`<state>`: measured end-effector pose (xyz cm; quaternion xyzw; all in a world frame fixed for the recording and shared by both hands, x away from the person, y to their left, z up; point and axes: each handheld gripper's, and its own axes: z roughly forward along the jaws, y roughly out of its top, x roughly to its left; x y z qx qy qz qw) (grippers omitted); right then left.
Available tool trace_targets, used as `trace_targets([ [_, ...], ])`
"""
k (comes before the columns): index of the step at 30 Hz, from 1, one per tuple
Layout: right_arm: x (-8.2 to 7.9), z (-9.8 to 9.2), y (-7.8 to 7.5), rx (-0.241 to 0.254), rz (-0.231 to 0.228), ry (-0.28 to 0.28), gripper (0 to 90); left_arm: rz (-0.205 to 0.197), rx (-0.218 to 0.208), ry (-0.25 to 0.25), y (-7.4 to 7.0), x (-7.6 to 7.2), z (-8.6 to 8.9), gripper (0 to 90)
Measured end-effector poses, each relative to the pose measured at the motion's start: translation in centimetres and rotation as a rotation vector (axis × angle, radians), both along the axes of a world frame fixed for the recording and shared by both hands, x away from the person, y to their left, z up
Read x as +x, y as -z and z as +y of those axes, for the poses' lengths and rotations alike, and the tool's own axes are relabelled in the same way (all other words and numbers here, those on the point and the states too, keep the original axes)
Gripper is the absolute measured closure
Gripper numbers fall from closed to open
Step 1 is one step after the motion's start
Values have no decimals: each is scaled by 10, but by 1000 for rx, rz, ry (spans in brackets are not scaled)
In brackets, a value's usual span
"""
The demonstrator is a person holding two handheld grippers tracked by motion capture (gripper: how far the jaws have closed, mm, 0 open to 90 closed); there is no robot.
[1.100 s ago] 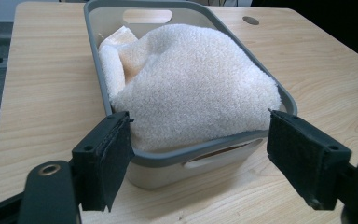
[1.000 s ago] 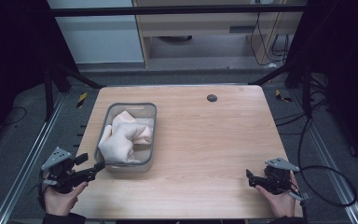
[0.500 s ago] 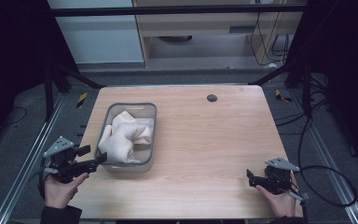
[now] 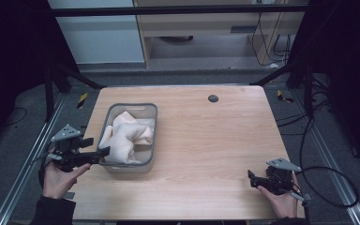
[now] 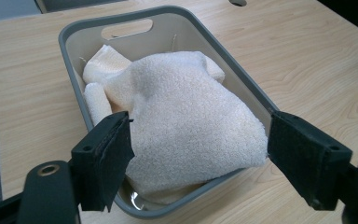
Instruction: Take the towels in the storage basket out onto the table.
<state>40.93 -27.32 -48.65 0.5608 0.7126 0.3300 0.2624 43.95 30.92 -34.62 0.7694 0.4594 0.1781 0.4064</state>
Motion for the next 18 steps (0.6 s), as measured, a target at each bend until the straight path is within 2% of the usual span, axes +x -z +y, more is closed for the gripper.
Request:
trace_targets([
  [10, 1, 0, 1, -1, 9, -10, 77, 46, 79, 45, -11, 17, -14, 210],
  [18, 2, 0, 2, -2, 15, -15, 79, 81, 142, 79, -13, 26, -24, 210],
])
